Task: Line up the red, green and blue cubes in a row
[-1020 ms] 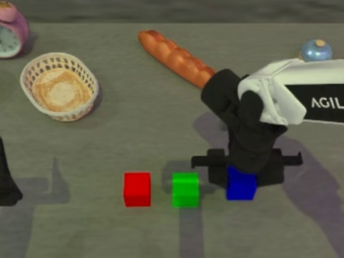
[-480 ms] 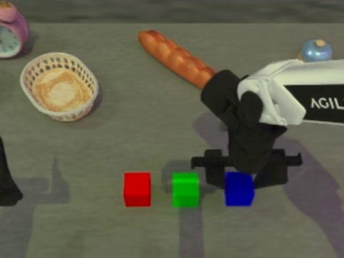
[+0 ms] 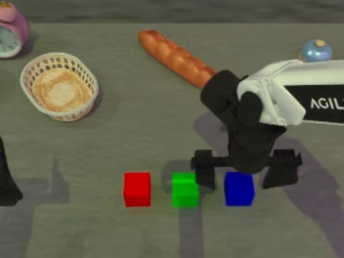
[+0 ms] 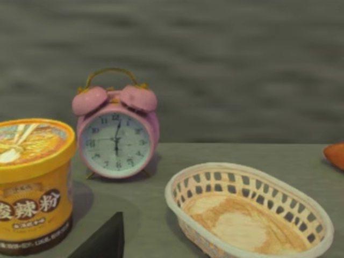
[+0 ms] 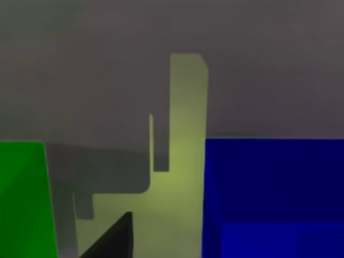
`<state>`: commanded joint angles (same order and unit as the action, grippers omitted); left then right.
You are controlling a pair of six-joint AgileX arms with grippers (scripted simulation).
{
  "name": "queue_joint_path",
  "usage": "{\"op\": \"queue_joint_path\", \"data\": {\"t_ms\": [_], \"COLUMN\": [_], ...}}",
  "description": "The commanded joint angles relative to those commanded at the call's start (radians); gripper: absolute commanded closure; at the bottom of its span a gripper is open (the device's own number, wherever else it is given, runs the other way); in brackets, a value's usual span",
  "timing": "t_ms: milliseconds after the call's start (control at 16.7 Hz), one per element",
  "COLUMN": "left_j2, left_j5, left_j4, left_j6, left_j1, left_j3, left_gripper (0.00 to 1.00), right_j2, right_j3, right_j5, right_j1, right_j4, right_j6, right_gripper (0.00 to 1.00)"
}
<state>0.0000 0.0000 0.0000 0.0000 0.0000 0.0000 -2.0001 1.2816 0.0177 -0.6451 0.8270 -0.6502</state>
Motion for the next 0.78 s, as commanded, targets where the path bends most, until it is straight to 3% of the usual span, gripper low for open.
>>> {"op": "queue_joint_path", "data": {"t_ms": [300,780], "left_j2": [0.0,0.0], "left_j5": [0.0,0.0], "left_j4": [0.0,0.0], "left_j6": [0.0,0.0], "left_j1": [0.0,0.0], "left_j3": [0.0,0.0], "left_gripper": [0.0,0.0], "right_j2": [0.007,0.098], "right_j3": [0.014,0.157], "right_j5": [0.0,-0.001], "right_j1": [-0.001,-0.01], "right_j4": [0.017,0.254], "right_j6": [-0.001,0.0], "right_gripper": [0.0,0.0]}}
